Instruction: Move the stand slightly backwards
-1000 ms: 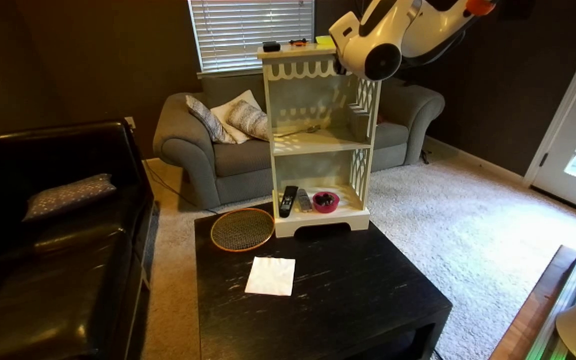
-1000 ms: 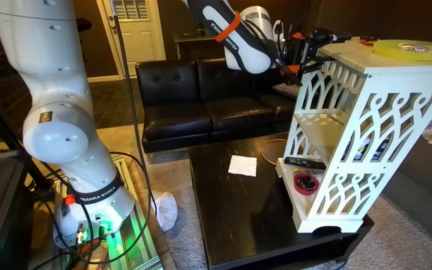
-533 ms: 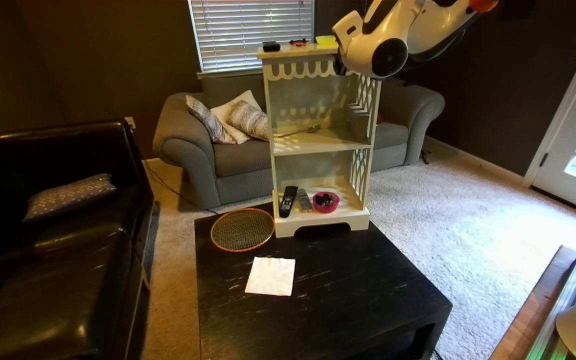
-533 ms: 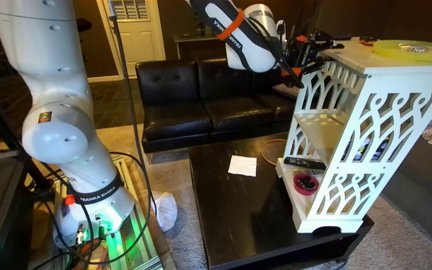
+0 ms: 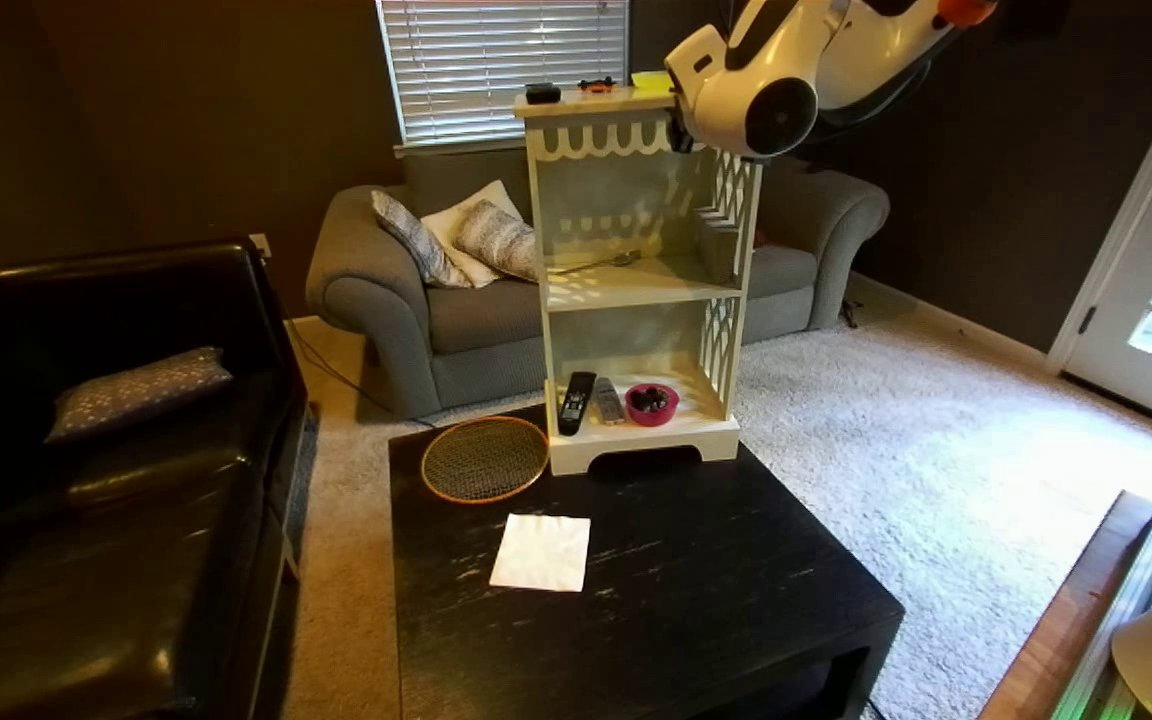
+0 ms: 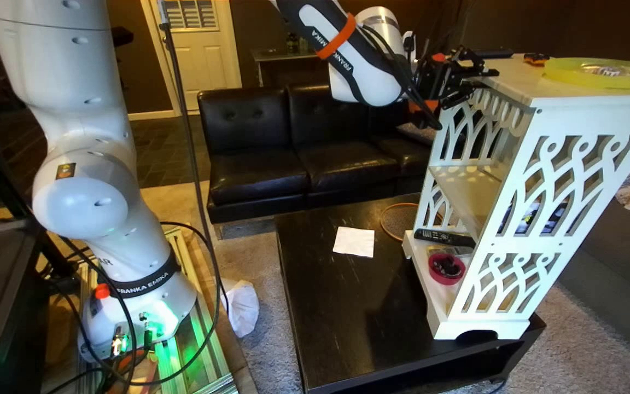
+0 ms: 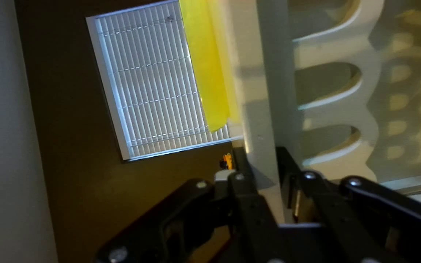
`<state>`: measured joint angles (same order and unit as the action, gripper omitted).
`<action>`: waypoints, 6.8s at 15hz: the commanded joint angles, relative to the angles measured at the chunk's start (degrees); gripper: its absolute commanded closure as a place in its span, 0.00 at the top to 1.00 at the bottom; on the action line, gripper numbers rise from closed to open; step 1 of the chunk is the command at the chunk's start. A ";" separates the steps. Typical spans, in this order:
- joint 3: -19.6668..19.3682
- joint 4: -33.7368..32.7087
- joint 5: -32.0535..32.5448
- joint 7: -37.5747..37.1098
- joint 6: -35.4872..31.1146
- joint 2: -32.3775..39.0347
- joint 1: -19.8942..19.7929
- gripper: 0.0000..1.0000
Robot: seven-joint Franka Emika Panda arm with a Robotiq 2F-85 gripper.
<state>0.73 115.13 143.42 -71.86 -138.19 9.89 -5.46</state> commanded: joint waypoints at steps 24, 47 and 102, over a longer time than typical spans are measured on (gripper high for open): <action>0.91 8.42 1.63 -4.79 -5.67 -12.55 1.34 0.06; 1.30 9.37 -10.98 -0.63 -16.26 -18.82 4.18 0.81; 6.53 -45.41 -54.46 34.55 43.13 30.33 23.06 0.62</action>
<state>8.45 73.06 89.01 -37.98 -94.29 38.69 16.71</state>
